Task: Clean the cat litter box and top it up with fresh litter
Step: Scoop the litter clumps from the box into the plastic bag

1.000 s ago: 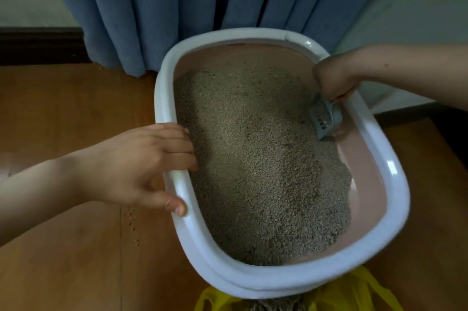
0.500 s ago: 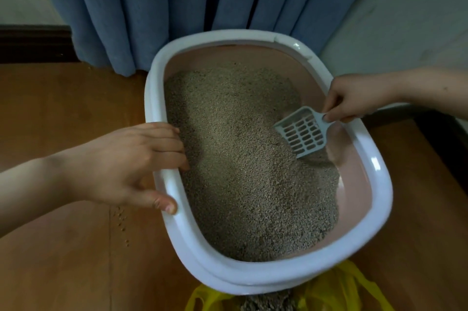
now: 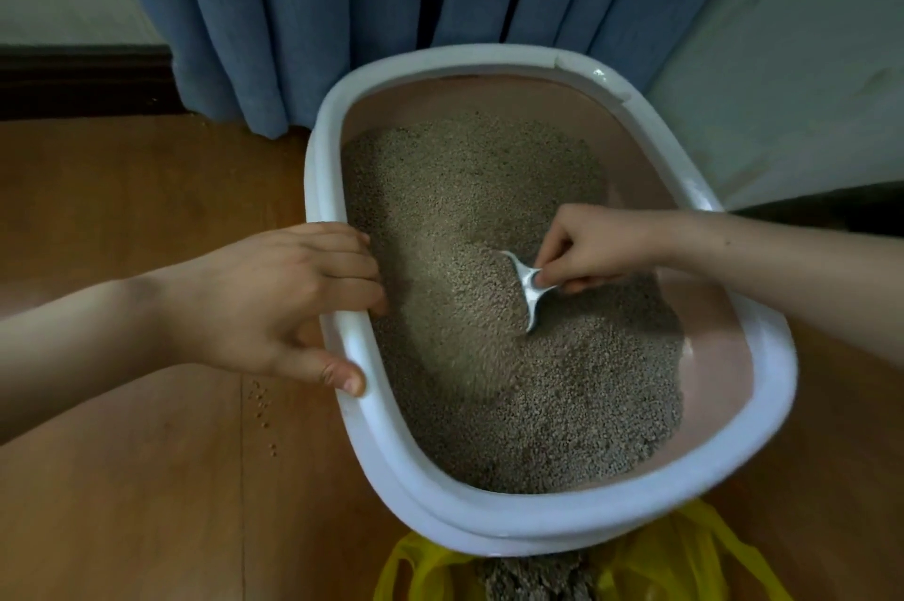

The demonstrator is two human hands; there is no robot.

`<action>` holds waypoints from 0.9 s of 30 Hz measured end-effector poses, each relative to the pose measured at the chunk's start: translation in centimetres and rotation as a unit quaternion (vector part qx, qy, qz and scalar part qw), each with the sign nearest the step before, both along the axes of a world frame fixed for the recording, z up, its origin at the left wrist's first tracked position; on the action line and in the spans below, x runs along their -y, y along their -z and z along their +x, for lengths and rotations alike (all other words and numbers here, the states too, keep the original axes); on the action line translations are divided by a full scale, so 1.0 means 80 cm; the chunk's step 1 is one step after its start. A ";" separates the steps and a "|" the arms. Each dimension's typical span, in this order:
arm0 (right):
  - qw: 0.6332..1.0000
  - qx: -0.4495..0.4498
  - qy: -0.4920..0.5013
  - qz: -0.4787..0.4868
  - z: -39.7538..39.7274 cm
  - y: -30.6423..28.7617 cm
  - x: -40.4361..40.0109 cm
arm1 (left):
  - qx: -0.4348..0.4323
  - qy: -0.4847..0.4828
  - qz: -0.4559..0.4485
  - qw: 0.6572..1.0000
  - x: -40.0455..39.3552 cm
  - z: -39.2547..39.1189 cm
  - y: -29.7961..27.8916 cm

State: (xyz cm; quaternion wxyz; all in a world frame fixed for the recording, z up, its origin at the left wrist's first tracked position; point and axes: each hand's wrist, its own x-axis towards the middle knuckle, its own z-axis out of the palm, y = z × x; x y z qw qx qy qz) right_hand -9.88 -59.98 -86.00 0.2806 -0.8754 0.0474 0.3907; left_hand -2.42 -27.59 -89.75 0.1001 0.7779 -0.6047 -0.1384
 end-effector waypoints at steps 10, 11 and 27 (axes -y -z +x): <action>0.985 0.131 0.002 -0.112 -0.039 0.020 -0.026 | 0.016 0.076 -0.076 0.994 0.005 -0.005 -0.022; 0.988 0.129 0.028 -0.084 -0.048 0.023 -0.019 | 0.018 0.078 -0.074 0.994 0.005 -0.004 -0.022; 0.963 0.178 0.201 -0.027 -0.116 -0.016 0.012 | -0.003 -0.012 -0.008 1.000 -0.002 -0.013 -0.029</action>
